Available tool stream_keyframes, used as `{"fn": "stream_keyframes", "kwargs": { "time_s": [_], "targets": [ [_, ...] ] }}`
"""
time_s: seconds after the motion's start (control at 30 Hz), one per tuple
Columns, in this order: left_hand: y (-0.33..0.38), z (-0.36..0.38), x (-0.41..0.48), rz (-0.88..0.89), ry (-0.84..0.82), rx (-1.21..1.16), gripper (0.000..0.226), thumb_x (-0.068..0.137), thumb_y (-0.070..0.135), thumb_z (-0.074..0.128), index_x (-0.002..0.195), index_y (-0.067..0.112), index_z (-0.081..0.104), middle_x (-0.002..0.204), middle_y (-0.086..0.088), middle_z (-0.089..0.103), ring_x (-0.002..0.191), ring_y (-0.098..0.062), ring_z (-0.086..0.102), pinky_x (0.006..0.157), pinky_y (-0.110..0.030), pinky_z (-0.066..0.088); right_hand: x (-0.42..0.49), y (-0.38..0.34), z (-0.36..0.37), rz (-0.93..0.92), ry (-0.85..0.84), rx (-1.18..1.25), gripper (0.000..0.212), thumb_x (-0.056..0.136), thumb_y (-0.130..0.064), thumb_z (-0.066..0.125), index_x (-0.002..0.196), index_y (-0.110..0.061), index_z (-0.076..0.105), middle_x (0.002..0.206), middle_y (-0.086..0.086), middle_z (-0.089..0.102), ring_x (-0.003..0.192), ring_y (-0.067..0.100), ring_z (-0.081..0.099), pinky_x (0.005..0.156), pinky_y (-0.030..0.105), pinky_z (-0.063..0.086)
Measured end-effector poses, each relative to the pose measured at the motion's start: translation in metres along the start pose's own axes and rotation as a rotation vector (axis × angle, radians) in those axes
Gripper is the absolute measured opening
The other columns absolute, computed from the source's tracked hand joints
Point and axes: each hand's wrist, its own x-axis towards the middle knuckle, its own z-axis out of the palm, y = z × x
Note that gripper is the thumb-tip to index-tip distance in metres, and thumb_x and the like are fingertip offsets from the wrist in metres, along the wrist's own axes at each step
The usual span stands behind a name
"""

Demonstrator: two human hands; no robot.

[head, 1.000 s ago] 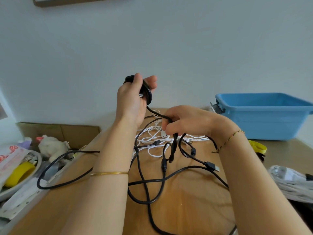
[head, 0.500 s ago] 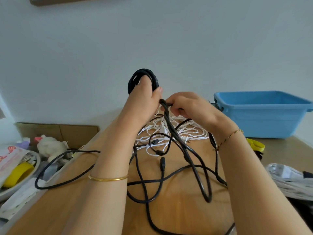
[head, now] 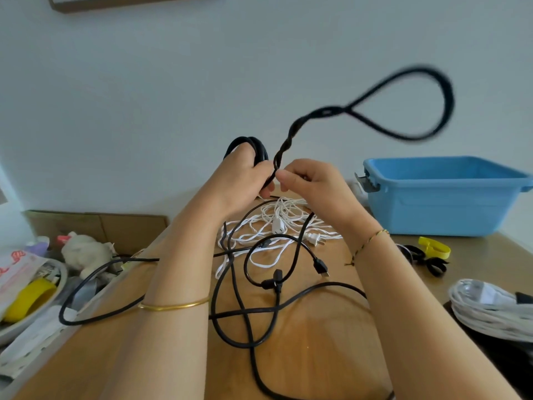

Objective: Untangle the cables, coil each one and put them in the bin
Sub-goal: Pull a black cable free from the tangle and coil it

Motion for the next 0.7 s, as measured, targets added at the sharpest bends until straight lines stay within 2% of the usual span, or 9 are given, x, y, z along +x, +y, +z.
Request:
{"fn": "stream_keyframes", "kwargs": {
  "time_s": [0.1, 0.2, 0.27, 0.33, 0.47, 0.6, 0.7],
  "targets": [
    [0.001, -0.003, -0.002, -0.019, -0.025, 0.014, 0.020, 0.093, 0.017, 0.045, 0.096, 0.000, 0.055, 0.077, -0.010, 0.068, 0.075, -0.018, 0.064, 0.071, -0.031, 0.047, 0.002, 0.000, 0.003, -0.009, 0.033, -0.019, 0.029, 0.095, -0.023, 0.054, 0.071, -0.007, 0.061, 0.052, -0.011, 0.037, 0.048, 0.000, 0.036, 0.051, 0.010, 0.031],
    [-0.002, -0.007, -0.005, -0.024, -0.102, 0.046, 0.027, 0.087, 0.022, 0.054, 0.105, 0.003, 0.055, 0.081, -0.013, 0.069, 0.080, -0.026, 0.065, 0.080, -0.043, 0.052, 0.004, -0.001, 0.002, -0.014, 0.121, -0.039, 0.034, 0.096, -0.027, 0.052, 0.064, -0.015, 0.056, 0.050, -0.010, 0.034, 0.048, 0.004, 0.032, 0.050, 0.017, 0.027],
    [-0.002, -0.008, -0.006, -0.020, -0.131, 0.176, 0.041, 0.081, 0.034, 0.064, 0.109, 0.006, 0.054, 0.089, -0.019, 0.066, 0.084, -0.032, 0.065, 0.083, -0.051, 0.052, 0.005, 0.000, 0.000, -0.001, 0.195, -0.071, 0.037, 0.096, -0.029, 0.050, 0.062, -0.016, 0.053, 0.044, -0.011, 0.035, 0.046, 0.004, 0.032, 0.051, 0.022, 0.027],
    [-0.002, -0.007, -0.006, -0.028, -0.124, 0.273, 0.046, 0.080, 0.039, 0.070, 0.109, 0.008, 0.053, 0.090, -0.019, 0.065, 0.081, -0.032, 0.065, 0.079, -0.052, 0.053, 0.004, 0.001, 0.000, 0.029, 0.260, -0.097, 0.038, 0.097, -0.031, 0.048, 0.062, -0.015, 0.053, 0.040, -0.012, 0.037, 0.045, 0.005, 0.034, 0.054, 0.027, 0.029],
    [-0.007, -0.009, -0.002, -0.037, -0.028, 0.282, 0.033, 0.088, 0.027, 0.064, 0.110, 0.005, 0.054, 0.083, -0.007, 0.068, 0.066, -0.015, 0.067, 0.075, -0.041, 0.056, 0.004, -0.003, 0.001, 0.086, 0.415, -0.121, 0.042, 0.097, -0.036, 0.046, 0.057, -0.020, 0.048, 0.043, -0.008, 0.036, 0.047, 0.009, 0.033, 0.058, 0.031, 0.033],
    [-0.010, -0.013, 0.002, -0.064, 0.088, 0.309, 0.026, 0.086, 0.017, 0.059, 0.106, 0.000, 0.054, 0.093, -0.019, 0.068, 0.080, -0.031, 0.067, 0.078, -0.049, 0.054, 0.006, -0.008, -0.004, 0.136, 0.490, -0.183, 0.046, 0.097, -0.038, 0.043, 0.056, -0.018, 0.044, 0.038, -0.015, 0.042, 0.046, 0.009, 0.032, 0.052, 0.029, 0.026],
    [-0.015, -0.016, 0.004, -0.082, 0.179, 0.304, 0.020, 0.084, 0.013, 0.056, 0.098, -0.001, 0.054, 0.093, -0.020, 0.067, 0.082, -0.035, 0.066, 0.077, -0.052, 0.054, 0.007, -0.006, -0.011, 0.200, 0.530, -0.210, 0.046, 0.096, -0.036, 0.042, 0.054, -0.017, 0.045, 0.043, -0.007, 0.037, 0.045, 0.010, 0.031, 0.050, 0.027, 0.024]
  ]
}}
